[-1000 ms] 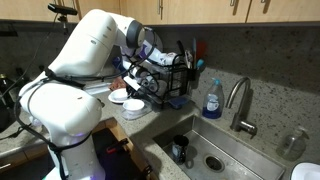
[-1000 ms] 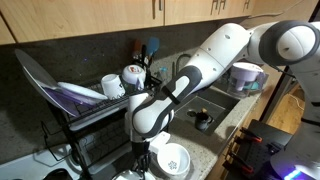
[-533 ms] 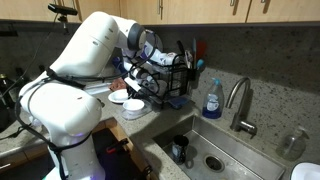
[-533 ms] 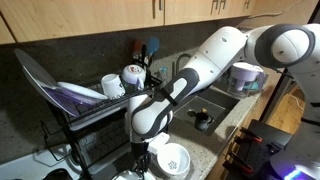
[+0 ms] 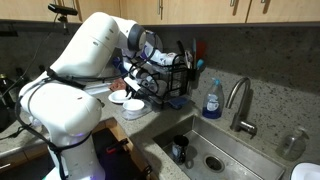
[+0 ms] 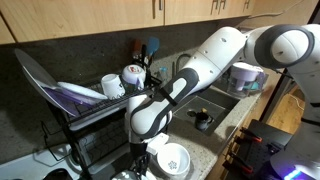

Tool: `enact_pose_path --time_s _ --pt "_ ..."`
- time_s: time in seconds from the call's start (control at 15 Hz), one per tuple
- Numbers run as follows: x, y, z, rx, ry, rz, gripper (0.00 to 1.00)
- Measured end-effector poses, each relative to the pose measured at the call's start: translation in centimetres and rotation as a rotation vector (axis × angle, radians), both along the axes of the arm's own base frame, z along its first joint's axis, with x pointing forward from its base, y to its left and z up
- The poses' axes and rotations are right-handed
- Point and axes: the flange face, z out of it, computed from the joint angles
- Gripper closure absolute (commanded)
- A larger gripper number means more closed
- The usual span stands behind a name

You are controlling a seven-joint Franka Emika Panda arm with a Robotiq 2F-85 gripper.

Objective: Remove the white bowl from the countertop and put it on the plate then remove the other white bowl from the transparent bowl and put it on top of the one on the plate

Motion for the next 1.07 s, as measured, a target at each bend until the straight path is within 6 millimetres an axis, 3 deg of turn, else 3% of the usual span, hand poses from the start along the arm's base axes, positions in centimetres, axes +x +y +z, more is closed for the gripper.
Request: enact_pose_path --time_s 0.27,0.67,1.07 --pt "-0.2 0.4 0.4 0.007 -0.001 0.004 0.19" --pt "-0.7 0.1 1.4 0.006 -0.005 0.007 0.21" --pt "-1.1 -1.2 6.0 0.001 -0.06 0.01 0.17"
